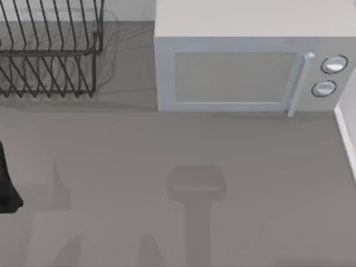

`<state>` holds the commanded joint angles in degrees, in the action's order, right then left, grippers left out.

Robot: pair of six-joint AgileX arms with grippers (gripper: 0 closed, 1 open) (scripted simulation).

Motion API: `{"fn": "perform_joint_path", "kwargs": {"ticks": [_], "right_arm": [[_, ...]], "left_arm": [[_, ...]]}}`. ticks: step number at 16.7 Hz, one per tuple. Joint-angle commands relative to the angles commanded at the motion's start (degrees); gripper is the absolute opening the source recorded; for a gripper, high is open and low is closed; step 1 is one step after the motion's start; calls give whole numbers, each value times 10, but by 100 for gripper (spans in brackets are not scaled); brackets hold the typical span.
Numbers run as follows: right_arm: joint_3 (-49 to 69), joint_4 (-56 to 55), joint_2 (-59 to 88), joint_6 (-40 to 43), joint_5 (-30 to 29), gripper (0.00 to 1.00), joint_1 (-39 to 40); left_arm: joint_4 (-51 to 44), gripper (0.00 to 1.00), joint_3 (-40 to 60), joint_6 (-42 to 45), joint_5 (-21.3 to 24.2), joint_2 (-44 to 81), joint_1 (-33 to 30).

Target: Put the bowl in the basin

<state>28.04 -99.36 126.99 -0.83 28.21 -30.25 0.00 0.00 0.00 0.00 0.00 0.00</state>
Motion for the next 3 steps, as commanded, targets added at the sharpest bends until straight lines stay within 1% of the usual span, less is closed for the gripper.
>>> {"fn": "perform_joint_path", "kwargs": {"ticks": [3], "right_arm": [[0, 0, 0, 0, 0, 100, 0]], "left_arm": [[0, 100, 0, 0, 0, 0, 0]]}}
